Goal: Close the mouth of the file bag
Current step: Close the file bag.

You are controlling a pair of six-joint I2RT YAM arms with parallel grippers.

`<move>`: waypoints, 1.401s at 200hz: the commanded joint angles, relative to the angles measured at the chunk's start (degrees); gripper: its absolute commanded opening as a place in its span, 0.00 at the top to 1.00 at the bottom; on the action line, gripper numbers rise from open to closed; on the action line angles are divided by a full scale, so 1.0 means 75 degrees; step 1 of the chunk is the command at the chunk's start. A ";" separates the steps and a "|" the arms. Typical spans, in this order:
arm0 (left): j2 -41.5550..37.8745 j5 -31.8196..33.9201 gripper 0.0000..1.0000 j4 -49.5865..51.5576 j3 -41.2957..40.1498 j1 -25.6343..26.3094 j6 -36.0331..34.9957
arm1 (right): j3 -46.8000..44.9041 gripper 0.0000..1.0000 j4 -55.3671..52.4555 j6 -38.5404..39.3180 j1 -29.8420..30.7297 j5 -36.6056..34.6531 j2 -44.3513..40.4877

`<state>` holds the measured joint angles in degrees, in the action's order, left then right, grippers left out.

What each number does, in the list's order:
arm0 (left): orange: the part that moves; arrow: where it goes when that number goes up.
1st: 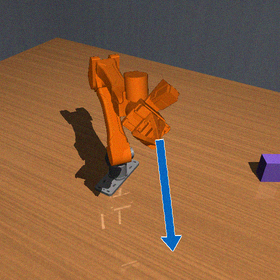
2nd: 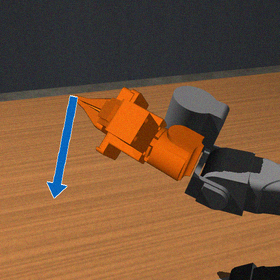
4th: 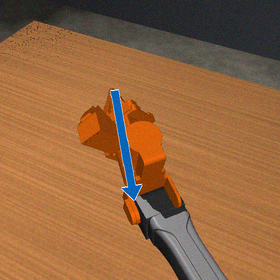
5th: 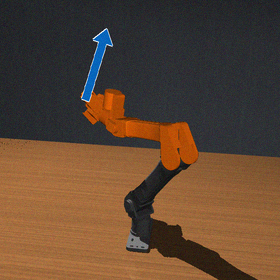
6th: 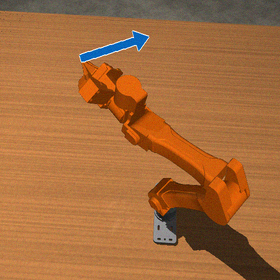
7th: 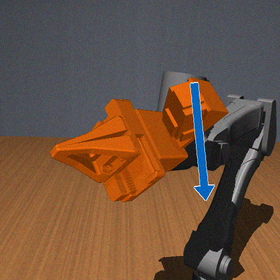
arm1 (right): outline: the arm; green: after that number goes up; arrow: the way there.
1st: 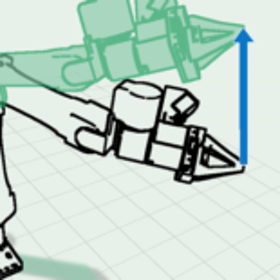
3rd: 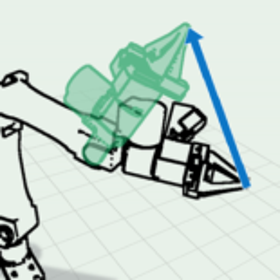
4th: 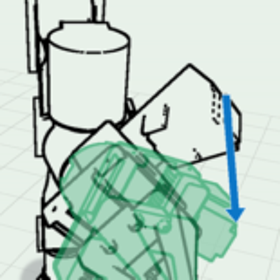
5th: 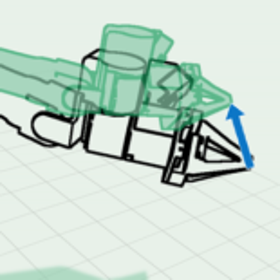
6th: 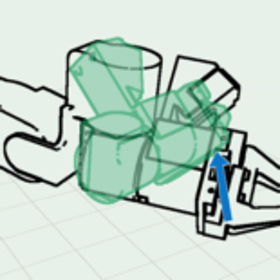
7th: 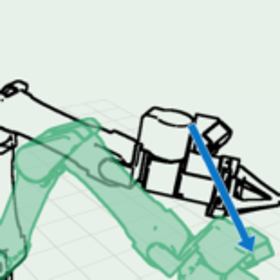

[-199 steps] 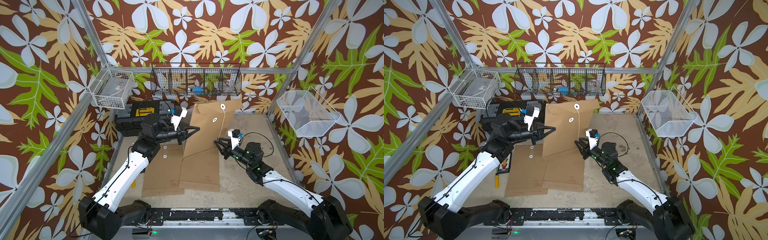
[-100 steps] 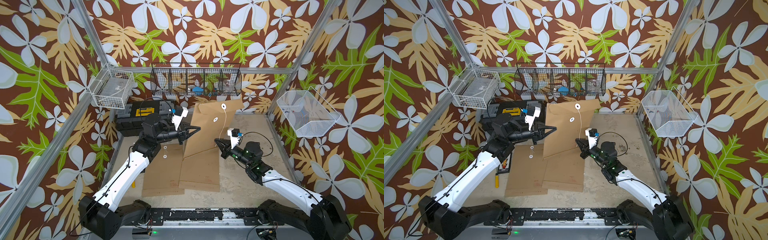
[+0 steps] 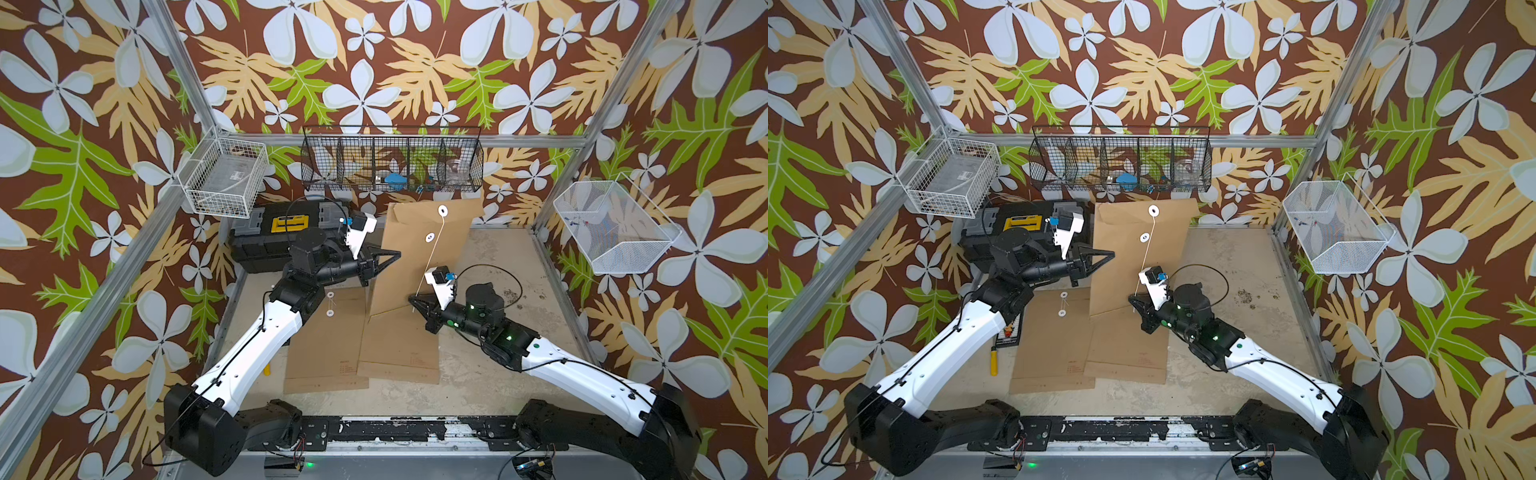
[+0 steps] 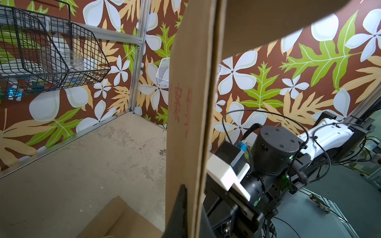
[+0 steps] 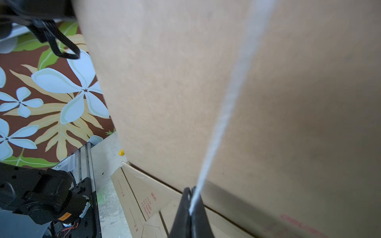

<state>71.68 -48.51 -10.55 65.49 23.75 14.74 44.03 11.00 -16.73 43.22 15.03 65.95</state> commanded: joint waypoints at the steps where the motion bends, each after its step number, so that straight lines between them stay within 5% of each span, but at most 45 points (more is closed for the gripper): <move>1: -0.0050 -0.0129 1.00 -0.0326 0.0044 -0.0002 0.0099 | 0.0180 1.00 -0.0432 -0.0279 0.0080 0.0087 0.0230; 146: -0.0153 -0.0682 1.00 -0.0344 0.0280 -0.0001 0.0306 | 0.1192 1.00 -0.1047 -0.0615 0.0566 0.0659 0.1220; 280: -0.0334 -0.1083 1.00 -0.0371 0.0031 -0.0227 0.0764 | 0.1128 1.00 -0.1767 0.0118 -0.1098 0.1438 0.0755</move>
<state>69.34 -55.72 -11.00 65.98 23.11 18.81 51.88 0.38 -18.79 36.25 24.21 73.12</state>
